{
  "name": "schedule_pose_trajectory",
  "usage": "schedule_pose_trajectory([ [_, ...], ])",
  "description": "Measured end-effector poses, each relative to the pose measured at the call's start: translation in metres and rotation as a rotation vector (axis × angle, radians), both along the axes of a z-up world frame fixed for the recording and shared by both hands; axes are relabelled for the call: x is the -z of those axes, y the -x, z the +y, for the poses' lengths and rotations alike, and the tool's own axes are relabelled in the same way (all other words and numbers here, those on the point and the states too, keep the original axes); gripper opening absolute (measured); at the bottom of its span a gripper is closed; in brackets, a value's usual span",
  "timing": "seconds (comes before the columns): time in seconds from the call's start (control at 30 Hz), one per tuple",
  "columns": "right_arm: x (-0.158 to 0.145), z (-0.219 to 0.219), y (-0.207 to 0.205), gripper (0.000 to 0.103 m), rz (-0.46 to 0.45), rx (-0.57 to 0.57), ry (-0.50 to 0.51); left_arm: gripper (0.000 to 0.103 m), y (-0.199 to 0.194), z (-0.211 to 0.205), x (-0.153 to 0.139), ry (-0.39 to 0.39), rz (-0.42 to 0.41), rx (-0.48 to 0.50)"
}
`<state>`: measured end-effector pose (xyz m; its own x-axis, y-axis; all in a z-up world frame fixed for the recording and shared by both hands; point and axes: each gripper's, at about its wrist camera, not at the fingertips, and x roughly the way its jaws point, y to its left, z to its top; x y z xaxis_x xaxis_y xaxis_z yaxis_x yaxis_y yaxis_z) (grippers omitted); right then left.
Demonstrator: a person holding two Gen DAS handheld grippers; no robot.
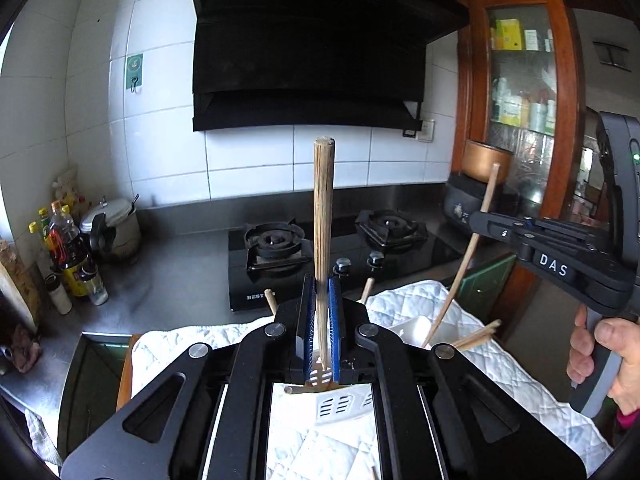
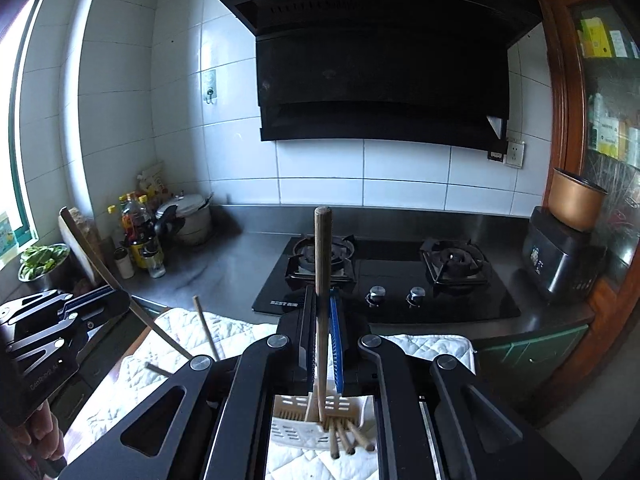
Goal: Organize utensils
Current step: 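Insert the left tool's chopstick into the holder and open while the right tool does likewise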
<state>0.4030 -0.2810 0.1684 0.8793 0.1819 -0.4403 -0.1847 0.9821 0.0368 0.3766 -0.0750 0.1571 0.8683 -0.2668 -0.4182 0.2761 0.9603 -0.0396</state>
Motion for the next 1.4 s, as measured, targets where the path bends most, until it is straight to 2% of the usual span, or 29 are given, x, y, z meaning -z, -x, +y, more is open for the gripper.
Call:
schedule_pose_trajectory([
  [0.13,0.018,-0.002,-0.013,0.007,0.03,0.009,-0.009,0.005,-0.014,0.004,0.016,0.019,0.032,-0.009],
  [0.43,0.056,0.005,-0.026,0.007,0.113,0.002,0.034,0.005,-0.031,0.008,0.046,0.0,0.103,0.0],
  [0.8,0.063,0.008,-0.022,0.01,0.125,0.007,0.059,0.006,-0.037,0.0,0.058,-0.026,0.155,0.014],
  [0.87,0.059,0.006,-0.019,0.015,0.117,0.008,0.061,0.008,-0.036,0.0,0.057,-0.023,0.154,0.018],
  [0.9,0.057,0.006,-0.017,0.021,0.109,0.01,0.063,0.008,-0.036,0.0,0.055,-0.022,0.152,0.017],
  [1.1,0.037,0.002,0.008,0.031,0.051,0.013,0.081,0.009,-0.019,0.0,0.039,-0.013,0.111,0.026],
  [1.23,0.028,-0.001,0.04,0.034,0.021,0.001,0.077,0.009,0.007,0.003,0.026,-0.012,0.068,0.029],
  [1.33,0.032,-0.002,0.07,0.042,0.019,-0.015,0.065,0.009,0.03,0.009,0.021,-0.005,0.051,0.019],
  [1.4,0.042,0.0,0.09,0.042,0.036,-0.021,0.085,0.009,0.044,0.015,0.022,0.009,0.057,0.017],
])
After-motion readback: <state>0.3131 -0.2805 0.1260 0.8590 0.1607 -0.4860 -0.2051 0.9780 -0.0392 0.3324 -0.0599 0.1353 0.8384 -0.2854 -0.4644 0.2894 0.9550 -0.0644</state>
